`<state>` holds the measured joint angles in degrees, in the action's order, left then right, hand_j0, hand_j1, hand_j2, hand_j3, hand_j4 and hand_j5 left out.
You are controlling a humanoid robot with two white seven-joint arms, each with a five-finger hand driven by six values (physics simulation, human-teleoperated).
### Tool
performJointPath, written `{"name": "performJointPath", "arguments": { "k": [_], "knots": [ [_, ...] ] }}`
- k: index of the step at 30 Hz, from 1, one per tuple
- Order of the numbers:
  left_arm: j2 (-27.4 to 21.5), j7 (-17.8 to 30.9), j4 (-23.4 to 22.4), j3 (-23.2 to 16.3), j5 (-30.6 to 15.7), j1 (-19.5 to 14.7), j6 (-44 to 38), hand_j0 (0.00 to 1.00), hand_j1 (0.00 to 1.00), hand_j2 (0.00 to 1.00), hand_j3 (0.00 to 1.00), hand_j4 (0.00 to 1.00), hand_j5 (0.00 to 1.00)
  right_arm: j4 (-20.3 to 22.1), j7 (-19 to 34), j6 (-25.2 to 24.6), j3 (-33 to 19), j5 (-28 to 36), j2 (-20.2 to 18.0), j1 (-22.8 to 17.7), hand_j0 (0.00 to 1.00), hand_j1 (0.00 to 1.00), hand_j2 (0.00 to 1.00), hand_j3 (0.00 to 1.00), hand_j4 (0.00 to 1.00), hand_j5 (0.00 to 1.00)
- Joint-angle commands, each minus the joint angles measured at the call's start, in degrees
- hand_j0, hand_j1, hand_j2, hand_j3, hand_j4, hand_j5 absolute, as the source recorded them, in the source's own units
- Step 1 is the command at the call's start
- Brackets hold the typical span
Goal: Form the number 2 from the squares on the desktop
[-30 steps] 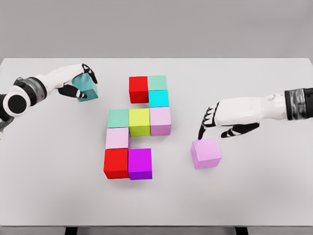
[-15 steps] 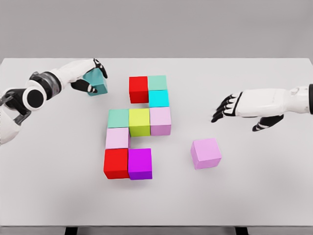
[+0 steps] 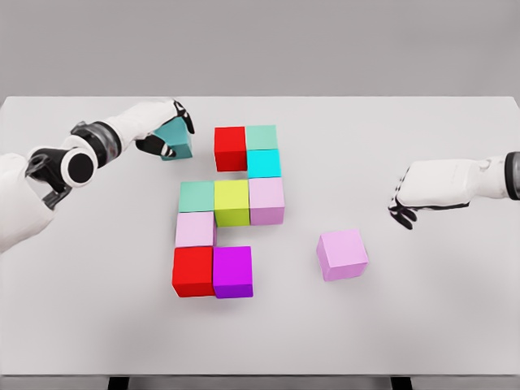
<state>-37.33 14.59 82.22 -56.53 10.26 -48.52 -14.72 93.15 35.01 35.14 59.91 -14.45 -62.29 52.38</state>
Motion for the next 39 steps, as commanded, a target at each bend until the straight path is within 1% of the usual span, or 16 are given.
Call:
{"name": "performJointPath", "arguments": {
  "k": [1,6,8,15,17,25,35,39],
  "knots": [
    [0.1,0.1,0.3,-0.2,0.6,0.0,0.3,0.52,0.52,0.52,0.52,0.52,0.52,-0.1,0.0,-0.1,0.6,-1.0,0.1,0.0,0.12,0.12,0.12,0.12,0.12,0.12],
    [0.1,0.1,0.6,-0.2,0.5,0.0,0.5,0.52,0.52,0.52,0.52,0.52,0.52,0.2,0.0,-0.1,2.2,-4.4,2.3,-0.2,0.12,0.12,0.12,0.12,0.12,0.12],
    [0.2,0.1,0.6,-0.2,0.4,0.1,0.5,0.52,0.52,0.52,0.52,0.52,0.52,0.4,0.0,-0.1,3.0,-5.7,2.4,-0.2,0.12,0.12,0.12,0.12,0.12,0.12],
    [0.8,0.1,0.5,-0.2,0.3,0.4,0.6,0.52,0.52,0.52,0.52,0.52,0.52,0.5,0.0,-0.1,5.8,-5.8,2.5,0.2,0.12,0.12,0.12,0.12,0.12,0.12],
    [0.8,0.1,0.2,-1.3,0.1,0.3,0.6,0.52,0.52,0.52,0.52,0.52,0.52,0.5,0.0,-0.1,6.0,-6.7,3.1,0.2,0.12,0.12,0.12,0.12,0.12,0.12],
    [0.9,0.1,0.1,-1.4,0.0,0.4,0.6,0.52,0.52,0.52,0.52,0.52,0.52,0.4,0.0,-0.1,8.2,-7.3,4.9,0.2,0.12,0.12,0.12,0.12,0.12,0.12],
    [0.9,0.1,0.3,-1.4,-0.1,0.5,0.7,0.52,0.52,0.52,0.52,0.52,0.52,0.0,0.0,-0.1,8.4,-7.4,5.0,-0.2,0.12,0.12,0.12,0.12,0.12,0.12],
    [0.9,0.2,0.2,-1.4,-0.1,0.4,0.7,0.52,0.52,0.52,0.52,0.52,0.52,0.0,0.0,-0.1,8.4,-7.4,6.0,-0.2,0.12,0.12,0.12,0.12,0.12,0.12]
  ]
}}
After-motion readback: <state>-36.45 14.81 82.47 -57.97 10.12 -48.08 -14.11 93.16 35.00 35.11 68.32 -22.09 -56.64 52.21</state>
